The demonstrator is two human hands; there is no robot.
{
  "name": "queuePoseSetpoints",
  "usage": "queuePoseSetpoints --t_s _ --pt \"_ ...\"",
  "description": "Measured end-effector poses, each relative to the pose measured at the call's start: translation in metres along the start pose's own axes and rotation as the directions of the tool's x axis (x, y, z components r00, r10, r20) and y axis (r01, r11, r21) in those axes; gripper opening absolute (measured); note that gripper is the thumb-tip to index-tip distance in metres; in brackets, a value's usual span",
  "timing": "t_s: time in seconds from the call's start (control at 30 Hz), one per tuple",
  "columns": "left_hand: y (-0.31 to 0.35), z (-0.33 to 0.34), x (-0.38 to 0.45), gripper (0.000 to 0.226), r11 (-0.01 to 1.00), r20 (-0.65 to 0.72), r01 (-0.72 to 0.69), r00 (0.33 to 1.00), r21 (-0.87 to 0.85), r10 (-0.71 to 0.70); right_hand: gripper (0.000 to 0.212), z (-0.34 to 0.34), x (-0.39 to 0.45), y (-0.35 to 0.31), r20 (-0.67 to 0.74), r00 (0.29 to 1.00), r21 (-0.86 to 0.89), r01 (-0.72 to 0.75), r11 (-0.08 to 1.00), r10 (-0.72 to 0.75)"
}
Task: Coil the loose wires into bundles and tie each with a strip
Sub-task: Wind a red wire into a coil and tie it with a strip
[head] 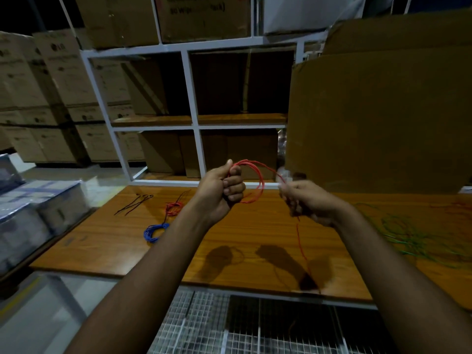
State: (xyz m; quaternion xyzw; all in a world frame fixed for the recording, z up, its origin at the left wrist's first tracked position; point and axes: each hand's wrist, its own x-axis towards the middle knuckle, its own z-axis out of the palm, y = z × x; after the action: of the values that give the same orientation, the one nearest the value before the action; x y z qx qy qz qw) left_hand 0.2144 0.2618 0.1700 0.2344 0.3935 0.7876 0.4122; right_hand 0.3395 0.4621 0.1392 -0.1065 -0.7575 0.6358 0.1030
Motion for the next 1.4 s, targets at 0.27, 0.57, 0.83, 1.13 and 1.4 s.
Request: queuePoseSetpoints --t_s 0.27,0.57,0.83,1.13,1.4 --pt "0.007 -0.009 0.015 0.035 0.991 -0.096 -0.088 0.990 0.105 0.098 0.015 0.050 -0.023 0.038 -0.058 0.981 0.062 -0.180 0.982 0.183" --pt "-0.006 -0.005 0.019 0.033 0.959 -0.132 -0.098 0.982 0.266 0.137 0.038 0.091 -0.054 -0.049 0.124 0.953 -0.749 0.274 0.604 -0.278" --pt "-0.017 0.002 0.006 0.031 0.888 -0.039 -0.058 0.996 0.456 0.085 0.021 0.063 -0.026 -0.057 -0.111 0.655 -0.957 0.131 0.257 -0.748" --pt "-0.018 0.006 -0.003 0.039 0.983 0.026 0.067 0.997 0.170 -0.072 0.051 0.033 0.013 -0.065 -0.197 0.885 -0.802 0.101 0.589 -0.421" --pt "0.004 -0.005 -0.002 0.037 1.000 0.019 0.007 1.000 0.025 -0.008 0.027 -0.002 -0.003 0.029 0.392 0.918 0.171 -0.132 0.976 0.055"
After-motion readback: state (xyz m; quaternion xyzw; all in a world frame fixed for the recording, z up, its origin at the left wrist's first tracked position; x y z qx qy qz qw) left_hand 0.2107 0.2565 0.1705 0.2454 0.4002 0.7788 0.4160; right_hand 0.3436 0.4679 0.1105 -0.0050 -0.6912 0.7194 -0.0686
